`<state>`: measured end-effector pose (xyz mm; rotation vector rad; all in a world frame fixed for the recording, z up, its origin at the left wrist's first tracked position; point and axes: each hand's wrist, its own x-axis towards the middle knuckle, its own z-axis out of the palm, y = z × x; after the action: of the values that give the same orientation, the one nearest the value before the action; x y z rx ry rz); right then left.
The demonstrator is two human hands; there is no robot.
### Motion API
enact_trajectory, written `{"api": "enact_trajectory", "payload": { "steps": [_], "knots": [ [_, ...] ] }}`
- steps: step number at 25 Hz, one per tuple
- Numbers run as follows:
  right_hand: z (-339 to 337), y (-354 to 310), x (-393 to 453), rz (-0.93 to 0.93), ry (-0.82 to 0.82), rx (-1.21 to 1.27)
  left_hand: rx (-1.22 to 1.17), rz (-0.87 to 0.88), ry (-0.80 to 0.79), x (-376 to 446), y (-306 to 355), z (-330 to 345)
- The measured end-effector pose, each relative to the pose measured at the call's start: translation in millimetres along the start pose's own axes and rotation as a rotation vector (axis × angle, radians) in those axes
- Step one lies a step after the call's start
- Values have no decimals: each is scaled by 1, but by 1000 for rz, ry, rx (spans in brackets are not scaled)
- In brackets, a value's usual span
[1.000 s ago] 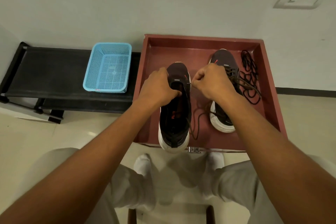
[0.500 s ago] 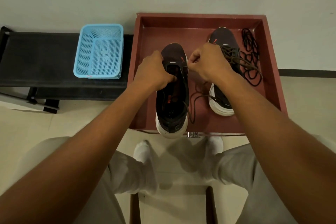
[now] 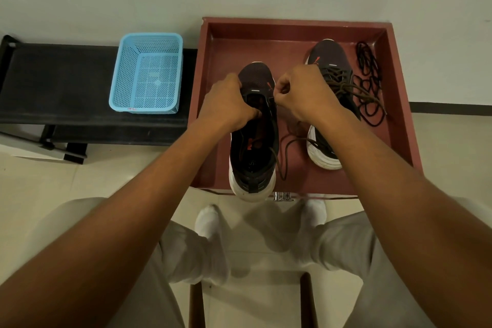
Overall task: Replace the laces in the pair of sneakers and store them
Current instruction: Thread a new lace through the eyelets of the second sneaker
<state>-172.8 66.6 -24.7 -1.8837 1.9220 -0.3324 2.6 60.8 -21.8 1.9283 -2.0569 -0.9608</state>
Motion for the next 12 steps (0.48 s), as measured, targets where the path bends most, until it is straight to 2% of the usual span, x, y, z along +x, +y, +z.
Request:
{"api": "enact_trajectory", "payload": {
  "steps": [6,12],
  "knots": [
    [7,-8,0,-62,5,-109,3,16,2,2,-1,1],
    [14,0,-4,117,106,185,-26,48,72,6,-4,5]
  ]
}}
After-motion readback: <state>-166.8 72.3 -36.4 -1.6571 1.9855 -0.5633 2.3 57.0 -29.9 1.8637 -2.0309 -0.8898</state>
